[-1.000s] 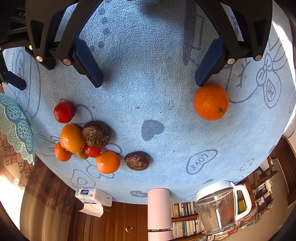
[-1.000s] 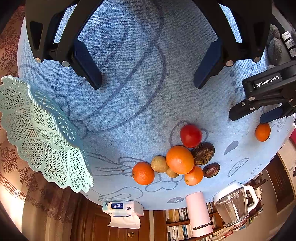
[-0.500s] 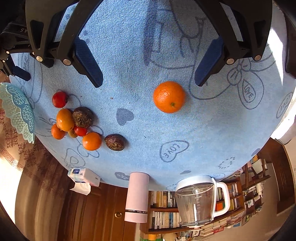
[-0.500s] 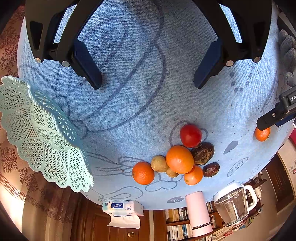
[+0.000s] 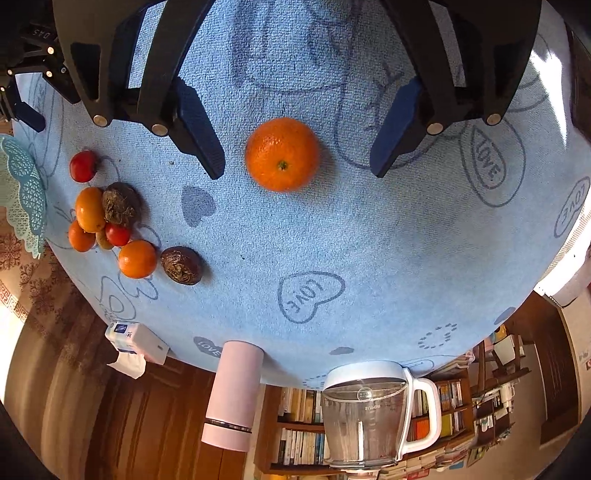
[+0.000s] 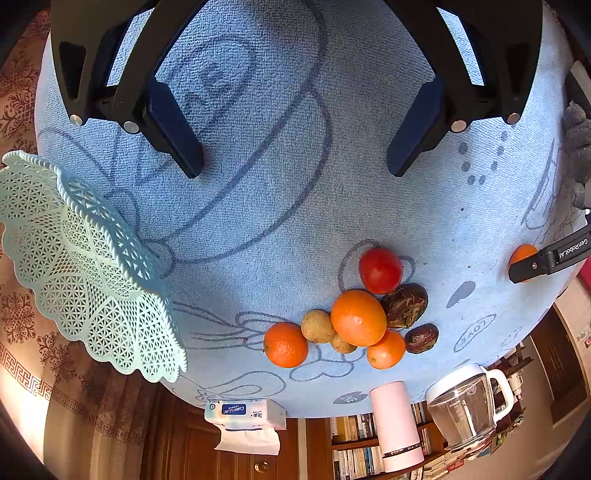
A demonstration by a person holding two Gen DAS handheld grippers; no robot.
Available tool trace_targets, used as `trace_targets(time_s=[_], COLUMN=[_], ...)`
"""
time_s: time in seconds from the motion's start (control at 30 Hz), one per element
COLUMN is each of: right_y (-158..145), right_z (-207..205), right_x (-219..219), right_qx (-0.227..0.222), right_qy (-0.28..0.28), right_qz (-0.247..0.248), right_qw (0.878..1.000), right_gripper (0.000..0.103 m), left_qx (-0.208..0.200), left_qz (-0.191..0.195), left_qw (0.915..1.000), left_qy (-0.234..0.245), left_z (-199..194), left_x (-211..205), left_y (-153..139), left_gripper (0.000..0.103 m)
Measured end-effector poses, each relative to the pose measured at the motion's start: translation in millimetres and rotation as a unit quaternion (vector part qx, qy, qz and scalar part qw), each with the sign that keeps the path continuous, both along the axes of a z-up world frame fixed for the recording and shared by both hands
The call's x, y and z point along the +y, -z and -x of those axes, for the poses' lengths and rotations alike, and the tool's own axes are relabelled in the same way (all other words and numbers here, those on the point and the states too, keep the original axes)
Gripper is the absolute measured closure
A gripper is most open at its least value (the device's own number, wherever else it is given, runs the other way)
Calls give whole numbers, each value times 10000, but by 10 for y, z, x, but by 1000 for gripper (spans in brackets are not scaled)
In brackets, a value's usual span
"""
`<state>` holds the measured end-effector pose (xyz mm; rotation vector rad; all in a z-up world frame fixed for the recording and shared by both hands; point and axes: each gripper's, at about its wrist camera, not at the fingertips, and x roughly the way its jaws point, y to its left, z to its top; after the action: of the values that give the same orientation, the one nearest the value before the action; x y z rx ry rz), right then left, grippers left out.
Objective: Organize fruits
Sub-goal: 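Grasp the red tomato with the right tool while the left tool grasps the loose mandarin, then carry the red tomato into the mint-green basket and open the right tool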
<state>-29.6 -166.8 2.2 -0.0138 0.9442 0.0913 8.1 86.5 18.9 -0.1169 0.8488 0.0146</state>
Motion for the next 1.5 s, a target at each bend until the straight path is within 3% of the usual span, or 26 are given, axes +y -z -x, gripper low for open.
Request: trace_targets(time_s=[0.4,0.63,0.77,0.83,0.9,1.03,1.1,1.3,1.5], right_y=[-63,-204,-292,-320,-325,-296,-276,-163,-162], right_z=[32,-24,-134,-207,-299,-424,-463,-509,-457], right_x=[-77,-71,123,218,286,367,401,464,450], right_qx=[-150,-270,-402,-413,-349,-287,-249,-139,-219], right_qy=[46,179,-6,-94,-165,-197,-236,-239,-189], right_qz=[-306,-772,-758,-735,-782,-797,-786,-612,-619], right_qw=[9994,9965,9963,9964,9962,9962,9963,9977,9977], right_gripper=[2,2,3,10,26,33,44,65,70], left_qx=[-146,-314,-413,-397,-358,-312,-302,-271,-273], left_qz=[-104,-133,-206,-177,-113,-24,-23,-10,-36], left_qw=[9997,9994,9989,9990,9993,9994,9995,9996,9996], left_qy=[138,11,-31,-46,-85,-117,-99,-85,-75], left_z=[64,100,126,114,101,90,89,77,78], left_x=[-80,-67,-82,-70,-42,-8,-15,-23,-33], left_y=[38,1,-13,-8,3,17,21,29,32], left_gripper=[63,63,63,63,63,63,63,63,63])
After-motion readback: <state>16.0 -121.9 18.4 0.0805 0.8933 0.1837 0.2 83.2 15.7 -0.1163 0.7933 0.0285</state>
